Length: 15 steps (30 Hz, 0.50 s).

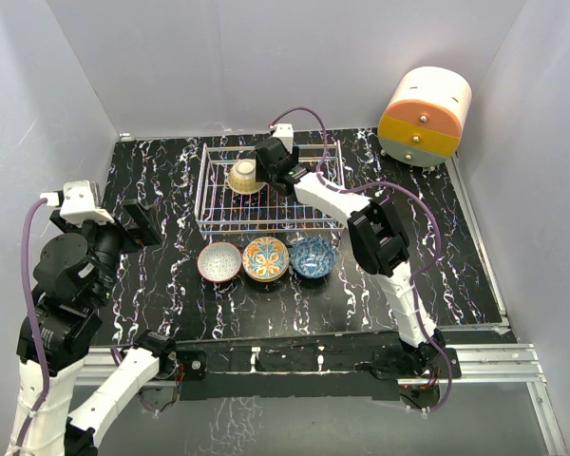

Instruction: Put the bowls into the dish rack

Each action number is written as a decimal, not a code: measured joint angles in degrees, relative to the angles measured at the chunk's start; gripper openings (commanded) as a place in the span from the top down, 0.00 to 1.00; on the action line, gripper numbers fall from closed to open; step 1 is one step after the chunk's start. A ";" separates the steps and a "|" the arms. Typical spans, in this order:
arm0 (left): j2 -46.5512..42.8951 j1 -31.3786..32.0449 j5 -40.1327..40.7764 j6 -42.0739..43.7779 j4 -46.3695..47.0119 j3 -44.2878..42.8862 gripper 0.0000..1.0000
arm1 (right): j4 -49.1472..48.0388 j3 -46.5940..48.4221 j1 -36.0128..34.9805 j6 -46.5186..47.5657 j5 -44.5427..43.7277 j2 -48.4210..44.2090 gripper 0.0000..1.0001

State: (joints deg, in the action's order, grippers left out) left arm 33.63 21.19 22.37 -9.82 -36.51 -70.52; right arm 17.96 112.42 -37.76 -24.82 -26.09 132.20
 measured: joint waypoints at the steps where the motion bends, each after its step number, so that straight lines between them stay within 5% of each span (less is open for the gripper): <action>1: 0.00 0.00 0.15 0.07 -0.02 0.04 0.03 | -0.50 0.00 0.00 0.33 0.00 0.00 0.35; 15: -0.35 0.00 1.16 0.96 -0.04 0.13 0.03 | -5.46 2.16 0.00 2.34 4.72 3.08 0.35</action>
State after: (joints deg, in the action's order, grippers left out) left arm 33.28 21.19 23.53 -8.86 -36.56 -70.39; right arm 12.49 114.59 -37.76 -22.48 -21.37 135.28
